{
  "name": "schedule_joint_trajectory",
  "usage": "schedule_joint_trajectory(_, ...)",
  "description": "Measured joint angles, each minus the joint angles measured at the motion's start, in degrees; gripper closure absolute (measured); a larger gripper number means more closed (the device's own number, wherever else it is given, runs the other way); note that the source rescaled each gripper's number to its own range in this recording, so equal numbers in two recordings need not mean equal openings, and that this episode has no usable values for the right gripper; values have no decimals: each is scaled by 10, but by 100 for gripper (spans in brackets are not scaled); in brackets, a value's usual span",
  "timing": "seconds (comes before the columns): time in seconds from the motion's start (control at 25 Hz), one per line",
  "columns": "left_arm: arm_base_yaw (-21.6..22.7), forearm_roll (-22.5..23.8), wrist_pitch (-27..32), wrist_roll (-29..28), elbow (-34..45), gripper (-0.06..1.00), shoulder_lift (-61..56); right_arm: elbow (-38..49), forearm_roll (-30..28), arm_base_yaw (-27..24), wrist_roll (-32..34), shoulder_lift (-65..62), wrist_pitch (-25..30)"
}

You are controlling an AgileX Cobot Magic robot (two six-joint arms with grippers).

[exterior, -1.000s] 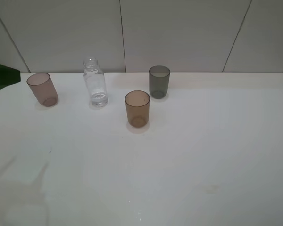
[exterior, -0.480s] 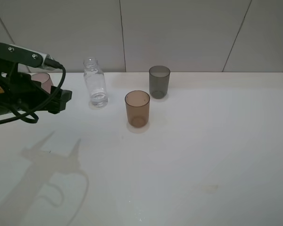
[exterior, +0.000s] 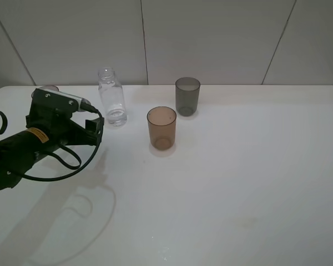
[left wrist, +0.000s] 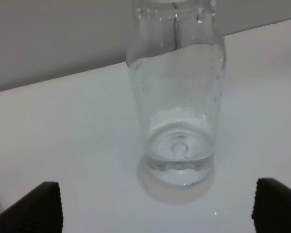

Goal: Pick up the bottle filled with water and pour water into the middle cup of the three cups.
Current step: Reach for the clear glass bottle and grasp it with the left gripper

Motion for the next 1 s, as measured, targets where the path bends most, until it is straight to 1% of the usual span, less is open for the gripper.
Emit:
schedule_joint_trajectory(0.2,0,-1,-4,-5,-36,-6,54,0,0,0,0,0,0)
schedule_joint_trajectory(0.36,0,-1,-5,-5,-77,-6,65,0,0,0,0,0,0)
schedule_joint_trajectory(0.6,0,14,-12,-6,-136,-6,84,0,0,0,0,0,0)
schedule_joint_trajectory(0.8,0,16,-12,-35,-171,-6,119,0,0,0,0,0,0)
schedule_joint_trajectory(1.0,0,17,-13,-39,-200,-6,136,0,0,0,0,0,0)
